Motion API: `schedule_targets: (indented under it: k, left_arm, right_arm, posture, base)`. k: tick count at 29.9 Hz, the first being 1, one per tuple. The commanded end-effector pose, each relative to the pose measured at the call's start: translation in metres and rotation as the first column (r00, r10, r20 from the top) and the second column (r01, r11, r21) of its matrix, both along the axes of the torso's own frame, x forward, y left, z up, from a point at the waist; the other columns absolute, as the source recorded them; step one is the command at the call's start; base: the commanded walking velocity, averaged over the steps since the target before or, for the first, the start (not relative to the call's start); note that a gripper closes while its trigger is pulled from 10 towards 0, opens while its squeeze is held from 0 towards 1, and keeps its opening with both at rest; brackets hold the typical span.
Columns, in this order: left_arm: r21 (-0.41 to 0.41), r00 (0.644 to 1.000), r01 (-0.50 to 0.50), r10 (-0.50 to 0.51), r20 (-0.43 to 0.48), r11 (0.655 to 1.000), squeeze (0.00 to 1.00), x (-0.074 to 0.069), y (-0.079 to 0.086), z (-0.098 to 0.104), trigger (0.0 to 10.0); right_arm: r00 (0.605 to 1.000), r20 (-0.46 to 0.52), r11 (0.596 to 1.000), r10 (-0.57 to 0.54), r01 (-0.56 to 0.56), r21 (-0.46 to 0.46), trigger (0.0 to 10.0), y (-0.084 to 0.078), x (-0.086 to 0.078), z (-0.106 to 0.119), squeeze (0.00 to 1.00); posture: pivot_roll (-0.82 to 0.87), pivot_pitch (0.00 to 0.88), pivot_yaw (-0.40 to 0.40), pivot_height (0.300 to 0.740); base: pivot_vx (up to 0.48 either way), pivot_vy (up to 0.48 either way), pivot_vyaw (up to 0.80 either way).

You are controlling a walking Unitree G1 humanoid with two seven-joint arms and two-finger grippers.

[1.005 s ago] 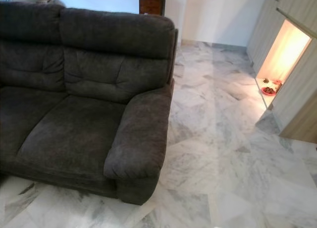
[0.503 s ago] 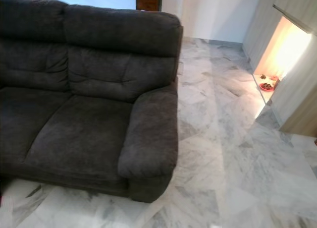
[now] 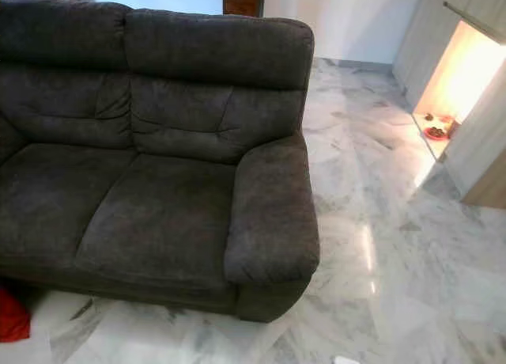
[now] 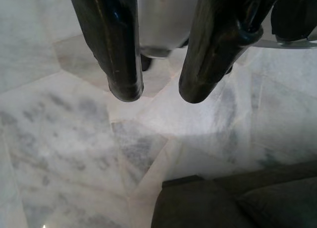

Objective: Move the pillow to the sofa from floor

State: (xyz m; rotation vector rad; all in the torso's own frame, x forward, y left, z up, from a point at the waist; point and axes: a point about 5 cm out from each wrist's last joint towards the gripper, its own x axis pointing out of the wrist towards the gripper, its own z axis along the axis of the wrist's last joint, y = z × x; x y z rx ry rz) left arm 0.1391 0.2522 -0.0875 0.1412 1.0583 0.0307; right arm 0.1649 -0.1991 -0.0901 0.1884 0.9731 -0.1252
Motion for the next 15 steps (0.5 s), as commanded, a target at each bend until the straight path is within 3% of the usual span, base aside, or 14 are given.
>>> schedule_targets:
  k: [1,15]
  left_arm:
    - [-0.005,1.0,0.019,-0.019,-0.02,1.0,0.0,-0.002,-0.0039,-0.0021,10.0]
    - [-0.009,1.0,0.021,-0.021,-0.017,1.0,0.0,0.0,-0.0053,-0.0018,10.0]
  right_arm:
    - [1.0,-0.018,1.0,-0.006,0.005,-0.016,10.0,-0.0059,-0.0068,-0.0019,0.0]
    - [1.0,-0.014,1.0,-0.001,0.001,-0.012,10.0,-0.004,-0.0051,-0.0015,0.0]
  posture:
    - [0.1,0.055,0.0,0.74]
    - [0.1,0.055,-0.001,0.74]
  base:
    - [0.0,0.375,0.0]
    - [0.0,0.37,0.0]
